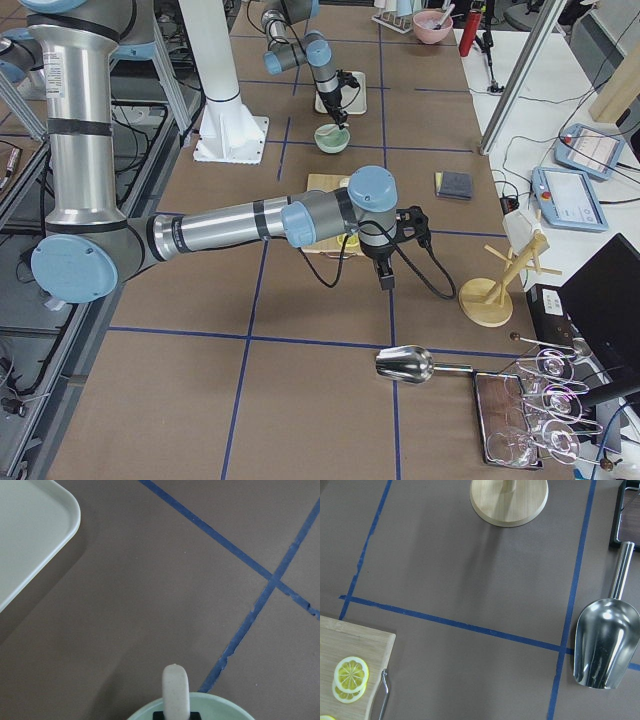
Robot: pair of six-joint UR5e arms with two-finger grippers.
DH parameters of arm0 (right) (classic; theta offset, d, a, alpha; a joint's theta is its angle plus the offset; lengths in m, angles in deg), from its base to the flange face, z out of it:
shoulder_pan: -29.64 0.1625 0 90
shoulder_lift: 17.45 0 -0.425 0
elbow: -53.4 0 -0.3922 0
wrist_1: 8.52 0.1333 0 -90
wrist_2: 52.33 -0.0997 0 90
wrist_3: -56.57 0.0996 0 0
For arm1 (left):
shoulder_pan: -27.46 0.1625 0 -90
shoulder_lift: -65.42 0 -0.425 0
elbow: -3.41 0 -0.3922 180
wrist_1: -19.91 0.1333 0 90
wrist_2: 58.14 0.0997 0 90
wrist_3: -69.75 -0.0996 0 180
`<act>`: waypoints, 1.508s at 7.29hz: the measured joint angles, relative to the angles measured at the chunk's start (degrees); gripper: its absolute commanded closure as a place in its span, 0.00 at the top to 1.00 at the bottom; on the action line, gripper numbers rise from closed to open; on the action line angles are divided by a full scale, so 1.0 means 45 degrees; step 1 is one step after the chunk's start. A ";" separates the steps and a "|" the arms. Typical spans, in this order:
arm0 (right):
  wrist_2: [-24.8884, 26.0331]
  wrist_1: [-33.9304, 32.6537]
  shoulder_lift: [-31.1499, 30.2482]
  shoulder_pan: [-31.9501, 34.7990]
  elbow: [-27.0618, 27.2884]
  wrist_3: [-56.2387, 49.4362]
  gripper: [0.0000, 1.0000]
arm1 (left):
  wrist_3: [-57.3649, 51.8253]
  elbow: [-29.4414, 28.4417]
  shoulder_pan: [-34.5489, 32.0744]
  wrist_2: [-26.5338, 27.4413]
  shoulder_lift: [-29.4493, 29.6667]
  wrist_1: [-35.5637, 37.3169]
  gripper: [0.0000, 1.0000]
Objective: Put spoon and bun in bowl
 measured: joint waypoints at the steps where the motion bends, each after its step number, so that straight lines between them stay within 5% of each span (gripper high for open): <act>1: -0.0008 0.0000 -0.0001 0.0000 0.0000 0.0000 1.00 | -0.0373 0.0017 -0.0010 0.0002 -0.0050 0.0008 1.00; 4: -0.0011 0.0000 0.0016 0.0000 -0.0005 0.0004 1.00 | -0.1833 0.0512 -0.0121 -0.0035 -0.0396 0.0009 1.00; 6: -0.0029 0.0043 0.0030 0.0000 0.0161 0.0021 1.00 | -0.5379 0.2574 -0.0885 -0.0380 -0.1663 0.0009 1.00; 8: -0.0086 0.0085 0.0065 -0.0045 0.0623 0.0049 1.00 | -1.0707 0.4035 -0.3216 -0.2198 -0.3117 0.0016 1.00; 11: 0.0060 0.0066 0.0911 -0.1460 0.1337 0.1448 1.00 | -1.9243 0.4512 -0.8300 -0.5458 -0.5515 -0.0025 1.00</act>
